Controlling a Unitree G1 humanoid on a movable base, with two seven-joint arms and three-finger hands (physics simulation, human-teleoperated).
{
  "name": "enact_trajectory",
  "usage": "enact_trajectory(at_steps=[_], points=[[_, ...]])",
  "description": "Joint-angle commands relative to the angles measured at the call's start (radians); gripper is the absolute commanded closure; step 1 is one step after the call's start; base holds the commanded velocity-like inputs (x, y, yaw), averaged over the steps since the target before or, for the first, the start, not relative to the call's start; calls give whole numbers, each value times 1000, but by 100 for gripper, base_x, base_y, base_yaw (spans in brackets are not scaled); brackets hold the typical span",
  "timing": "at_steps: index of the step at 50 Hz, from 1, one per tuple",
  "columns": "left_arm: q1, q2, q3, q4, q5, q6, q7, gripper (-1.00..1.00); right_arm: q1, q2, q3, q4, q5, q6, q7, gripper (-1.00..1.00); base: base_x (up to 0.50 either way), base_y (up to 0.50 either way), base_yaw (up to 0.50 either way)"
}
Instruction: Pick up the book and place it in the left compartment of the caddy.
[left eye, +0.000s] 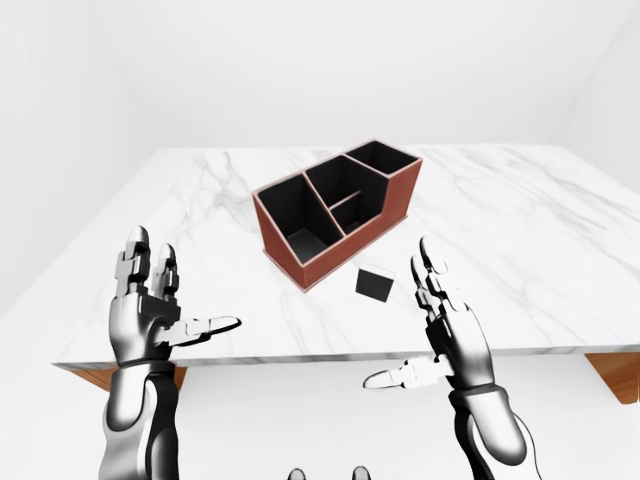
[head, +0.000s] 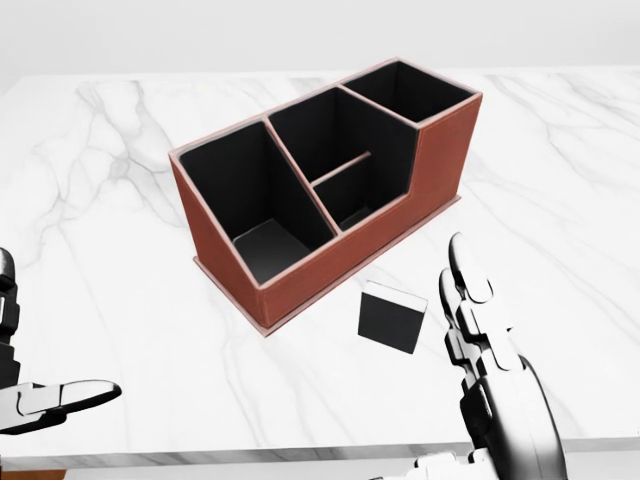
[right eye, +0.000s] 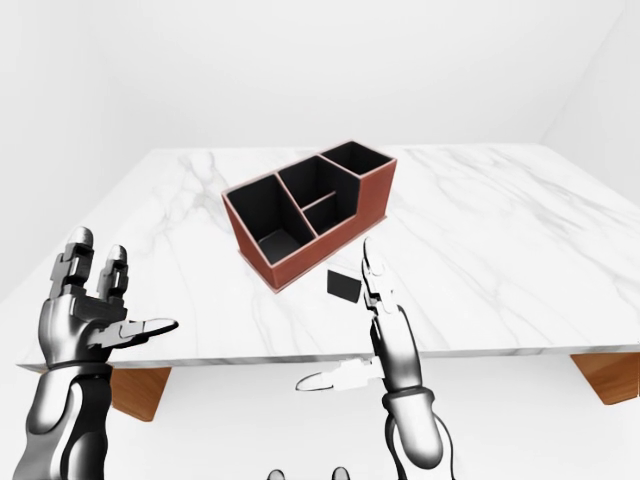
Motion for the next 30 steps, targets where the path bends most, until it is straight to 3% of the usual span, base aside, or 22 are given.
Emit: enact_trajectory(at_steps=[1, 30], points=[[4, -2, 1, -9, -1, 0, -3, -100, 3, -2, 1, 3, -3, 0, 5, -100, 50, 18, 0], [8, -5, 4, -21, -1, 0, -5, -100, 0, 5, -18, 16, 4, 0, 18, -100, 50, 14, 0]])
